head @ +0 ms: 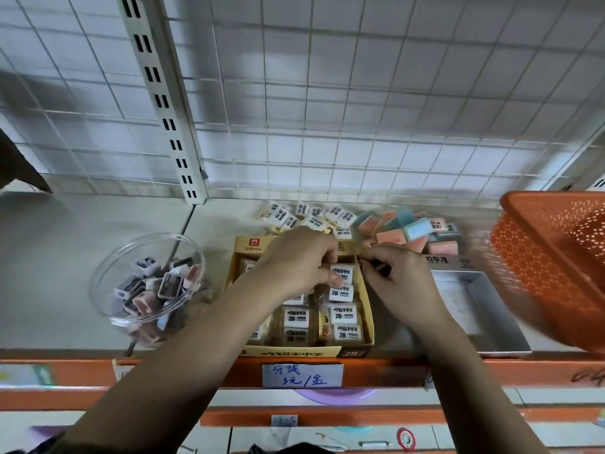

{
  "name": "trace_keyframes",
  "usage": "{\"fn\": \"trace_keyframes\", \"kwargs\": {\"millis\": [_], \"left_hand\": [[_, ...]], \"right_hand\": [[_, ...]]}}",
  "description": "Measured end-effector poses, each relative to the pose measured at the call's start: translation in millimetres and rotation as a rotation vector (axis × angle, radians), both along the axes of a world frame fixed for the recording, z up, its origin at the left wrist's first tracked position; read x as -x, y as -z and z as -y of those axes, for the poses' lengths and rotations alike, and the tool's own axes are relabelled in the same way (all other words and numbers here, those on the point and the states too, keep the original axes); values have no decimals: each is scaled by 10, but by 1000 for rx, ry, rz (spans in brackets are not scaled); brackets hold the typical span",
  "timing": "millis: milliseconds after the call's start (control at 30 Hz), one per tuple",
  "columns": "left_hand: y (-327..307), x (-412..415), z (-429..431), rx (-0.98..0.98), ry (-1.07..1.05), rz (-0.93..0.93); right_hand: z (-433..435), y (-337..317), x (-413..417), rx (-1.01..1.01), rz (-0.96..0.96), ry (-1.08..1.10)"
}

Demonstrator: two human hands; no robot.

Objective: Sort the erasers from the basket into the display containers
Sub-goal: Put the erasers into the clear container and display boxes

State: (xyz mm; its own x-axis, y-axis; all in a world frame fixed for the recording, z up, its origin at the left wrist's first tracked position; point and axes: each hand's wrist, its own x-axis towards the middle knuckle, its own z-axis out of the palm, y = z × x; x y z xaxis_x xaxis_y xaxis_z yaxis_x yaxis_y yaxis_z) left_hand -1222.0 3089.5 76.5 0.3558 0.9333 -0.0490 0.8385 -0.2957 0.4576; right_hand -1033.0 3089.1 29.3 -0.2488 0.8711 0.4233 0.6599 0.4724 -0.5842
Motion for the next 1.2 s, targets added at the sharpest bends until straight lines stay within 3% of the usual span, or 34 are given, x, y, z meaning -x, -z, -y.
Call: {"fn": "trace_keyframes", "kwargs": {"millis": [300,400,533,767,1000,1200], "left_hand": [[-29,16,97,-127,53,-97],[-79,130,111,-163,-22,-28],[-184,379,104,-231,-176,69],[-385,756,112,-250,-281,75],[-665,932,-173,-264,-241,-21],[-589,852,-707,-116,-30,-257]], "right_hand": [[-110,-183,24,-29,17,23],[-290,-393,145,-12,64,8],[-634,-501,457,117,270,-56],[-953,-406,888,288,624,-59],[-932,-468,952,394,623,-32],[-917,-439,901,408,425,-25]]}}
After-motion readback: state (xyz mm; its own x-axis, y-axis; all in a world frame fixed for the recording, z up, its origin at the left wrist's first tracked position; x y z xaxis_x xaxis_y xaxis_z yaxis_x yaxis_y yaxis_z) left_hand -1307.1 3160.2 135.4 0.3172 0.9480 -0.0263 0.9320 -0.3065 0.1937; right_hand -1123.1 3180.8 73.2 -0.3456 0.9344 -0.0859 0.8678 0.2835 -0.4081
